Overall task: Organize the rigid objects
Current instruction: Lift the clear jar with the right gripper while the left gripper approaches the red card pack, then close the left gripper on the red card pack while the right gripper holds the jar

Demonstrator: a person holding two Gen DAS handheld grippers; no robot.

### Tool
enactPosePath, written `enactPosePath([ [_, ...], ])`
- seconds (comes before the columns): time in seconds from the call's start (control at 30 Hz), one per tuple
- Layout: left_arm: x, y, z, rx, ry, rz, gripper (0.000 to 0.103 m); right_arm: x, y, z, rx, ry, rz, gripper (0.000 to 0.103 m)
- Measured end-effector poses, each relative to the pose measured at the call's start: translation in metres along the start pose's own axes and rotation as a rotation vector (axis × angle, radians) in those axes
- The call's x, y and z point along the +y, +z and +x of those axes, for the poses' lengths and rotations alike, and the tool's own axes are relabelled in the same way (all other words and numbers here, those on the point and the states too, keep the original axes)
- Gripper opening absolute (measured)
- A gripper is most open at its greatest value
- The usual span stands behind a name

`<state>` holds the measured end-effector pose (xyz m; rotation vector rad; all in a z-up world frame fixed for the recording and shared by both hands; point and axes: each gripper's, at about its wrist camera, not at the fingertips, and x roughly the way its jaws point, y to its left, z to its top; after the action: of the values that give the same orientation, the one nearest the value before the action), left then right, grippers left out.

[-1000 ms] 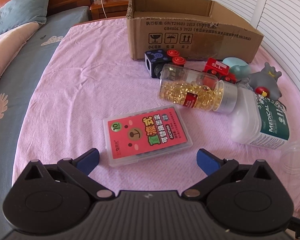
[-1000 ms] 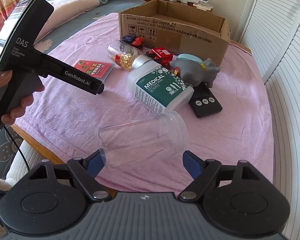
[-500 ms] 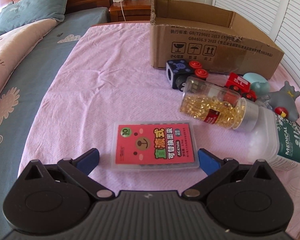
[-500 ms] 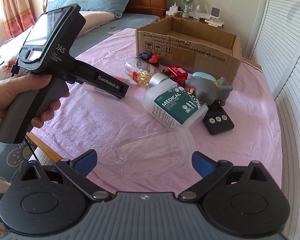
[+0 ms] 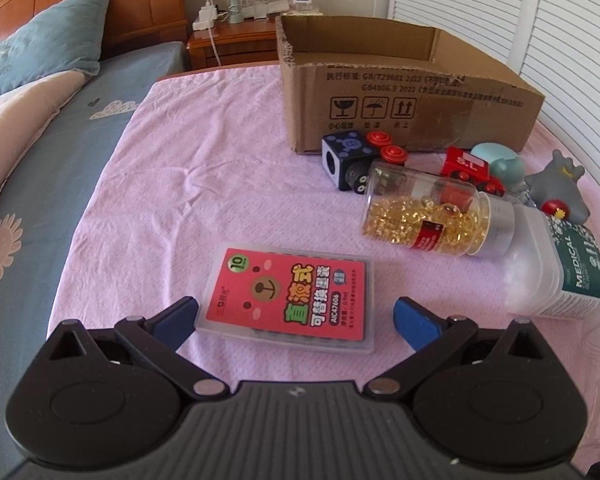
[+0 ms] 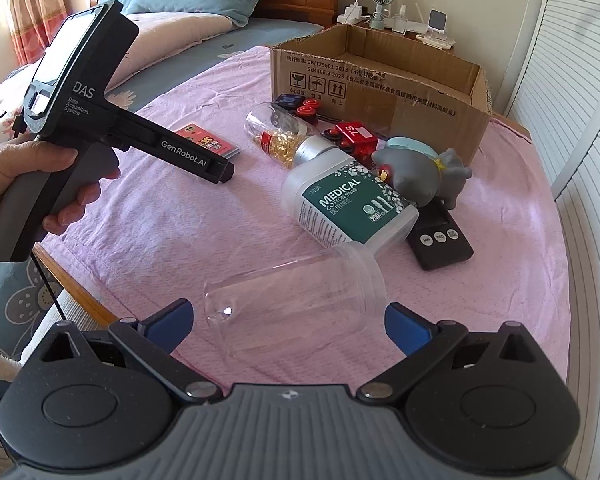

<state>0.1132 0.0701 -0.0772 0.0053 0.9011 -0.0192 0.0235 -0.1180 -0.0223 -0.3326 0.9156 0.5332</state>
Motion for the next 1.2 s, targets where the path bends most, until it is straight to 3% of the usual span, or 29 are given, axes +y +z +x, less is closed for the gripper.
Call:
enactPosePath([
  [0.5,0.006,0.004,0.004,-0.050,-0.055,0.129,0.102,0.002,0.004,0.007,0.006,-0.003,-0.085,0.103],
  [1.0,0.005,0.005,0.004,-0.027,-0.088,0.081,0.094,0.004,0.011,0.007,-0.005,0.045,-0.244,0.103],
  [1.2,0.005,0.005,0.003,-0.030,-0.085,0.077,0.094,0.004,0.014,0.012,0.052,0.123,-0.300,0.103],
])
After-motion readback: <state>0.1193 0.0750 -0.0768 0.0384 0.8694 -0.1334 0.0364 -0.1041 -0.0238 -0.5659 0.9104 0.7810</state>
